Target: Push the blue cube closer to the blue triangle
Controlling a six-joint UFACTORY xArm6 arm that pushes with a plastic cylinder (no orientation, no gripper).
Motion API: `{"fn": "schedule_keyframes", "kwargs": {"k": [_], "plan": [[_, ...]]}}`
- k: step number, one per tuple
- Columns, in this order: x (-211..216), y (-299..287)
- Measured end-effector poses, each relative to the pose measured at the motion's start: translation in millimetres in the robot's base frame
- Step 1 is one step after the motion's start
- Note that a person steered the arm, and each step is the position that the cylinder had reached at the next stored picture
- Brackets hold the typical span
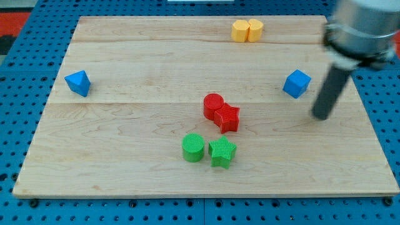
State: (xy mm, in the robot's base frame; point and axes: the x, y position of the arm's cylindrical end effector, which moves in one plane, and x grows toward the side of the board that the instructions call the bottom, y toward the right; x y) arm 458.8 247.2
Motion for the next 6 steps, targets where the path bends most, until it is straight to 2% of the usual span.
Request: {"fn": "schedule_keyframes", "kwargs": {"k": [1, 2, 3, 4, 5, 6], "plan": [[-52, 44], [-86, -50], [-73, -154], [-83, -81], [-71, 2], [-59, -57]]}}
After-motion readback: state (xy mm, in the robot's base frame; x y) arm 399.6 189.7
